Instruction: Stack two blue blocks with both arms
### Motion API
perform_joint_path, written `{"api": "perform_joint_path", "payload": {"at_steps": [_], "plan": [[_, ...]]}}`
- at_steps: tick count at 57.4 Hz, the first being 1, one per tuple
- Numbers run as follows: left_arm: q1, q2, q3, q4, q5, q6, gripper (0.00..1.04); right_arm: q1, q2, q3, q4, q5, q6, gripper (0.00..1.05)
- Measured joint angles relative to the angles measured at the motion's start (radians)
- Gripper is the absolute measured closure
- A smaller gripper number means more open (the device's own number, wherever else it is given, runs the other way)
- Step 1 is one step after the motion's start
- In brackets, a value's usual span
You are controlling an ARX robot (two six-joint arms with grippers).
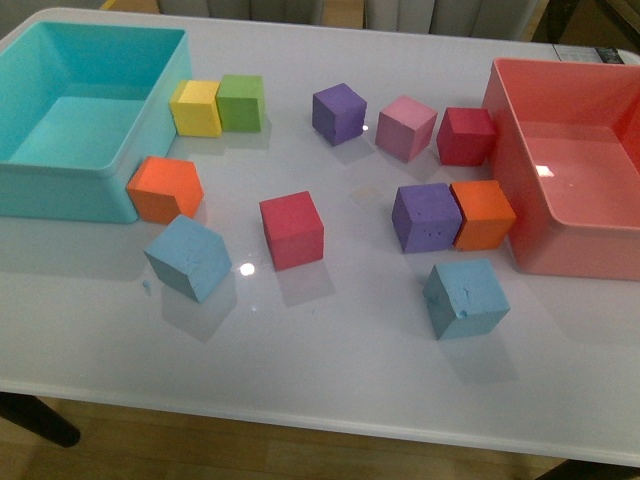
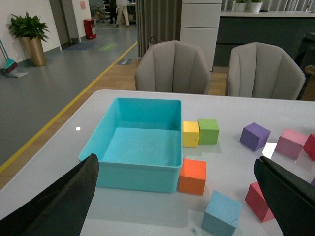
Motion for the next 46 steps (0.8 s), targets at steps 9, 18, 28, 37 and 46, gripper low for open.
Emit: {"api": "perform_joint_path", "payload": {"at_steps": [9, 18, 28, 37, 46], "plan": [[0.0, 0.0, 0.0, 0.0, 0.0, 0.0, 0.09, 0.0, 0.0, 0.0, 0.0, 0.0, 0.0, 0.09], [0.0, 0.0, 0.0, 0.0, 0.0, 0.0, 0.09, 0.0, 0.0, 0.0, 0.0, 0.0, 0.0, 0.09], [0.0, 0.0, 0.0, 0.0, 0.0, 0.0, 0.09, 0.0, 0.0, 0.0, 0.0, 0.0, 0.0, 0.09], [0.0, 0.0, 0.0, 0.0, 0.0, 0.0, 0.09, 0.0, 0.0, 0.0, 0.0, 0.0, 0.0, 0.09], [0.0, 0.0, 0.0, 0.0, 0.001, 0.0, 0.09, -0.062, 0.294, 0.163, -0.35, -0.294, -0.186, 0.09]]}}
